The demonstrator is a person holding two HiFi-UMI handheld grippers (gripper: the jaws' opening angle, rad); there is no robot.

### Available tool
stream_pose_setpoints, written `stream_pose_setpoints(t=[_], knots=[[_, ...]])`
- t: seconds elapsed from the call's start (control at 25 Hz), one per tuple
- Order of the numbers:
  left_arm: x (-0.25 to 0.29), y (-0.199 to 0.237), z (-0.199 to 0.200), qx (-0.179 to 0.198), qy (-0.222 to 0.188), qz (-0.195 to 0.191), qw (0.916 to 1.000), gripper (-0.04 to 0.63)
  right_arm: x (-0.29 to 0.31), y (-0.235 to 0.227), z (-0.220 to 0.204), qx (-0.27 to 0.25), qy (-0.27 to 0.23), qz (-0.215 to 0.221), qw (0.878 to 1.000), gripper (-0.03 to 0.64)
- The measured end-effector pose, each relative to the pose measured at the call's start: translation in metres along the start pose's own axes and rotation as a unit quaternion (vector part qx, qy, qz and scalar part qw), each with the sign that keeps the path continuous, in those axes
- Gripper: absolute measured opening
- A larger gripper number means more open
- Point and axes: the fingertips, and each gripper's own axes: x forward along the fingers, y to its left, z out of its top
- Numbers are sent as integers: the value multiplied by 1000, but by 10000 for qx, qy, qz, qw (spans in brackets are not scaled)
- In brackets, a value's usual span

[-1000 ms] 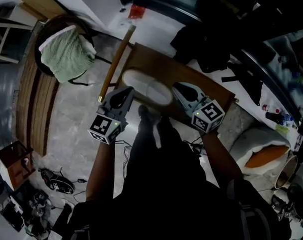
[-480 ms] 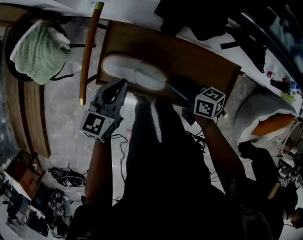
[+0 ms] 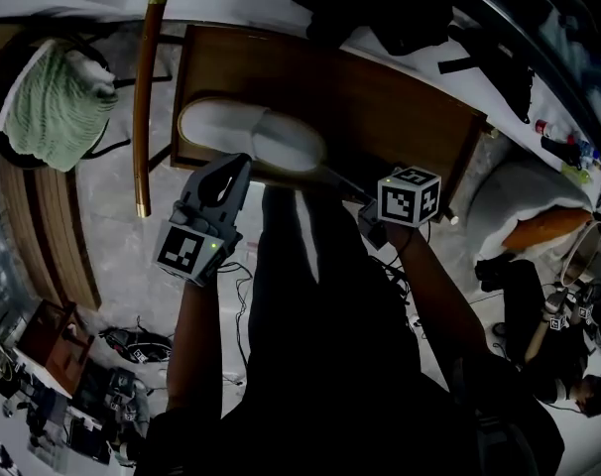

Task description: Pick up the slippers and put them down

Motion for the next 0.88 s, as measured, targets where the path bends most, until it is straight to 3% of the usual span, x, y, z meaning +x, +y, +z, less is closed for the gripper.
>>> stream_pose_setpoints(t=[0.88], knots=[[1, -2, -27, -184, 18, -71, 9998, 12, 25, -15, -14, 641, 432, 38, 9970, 204]])
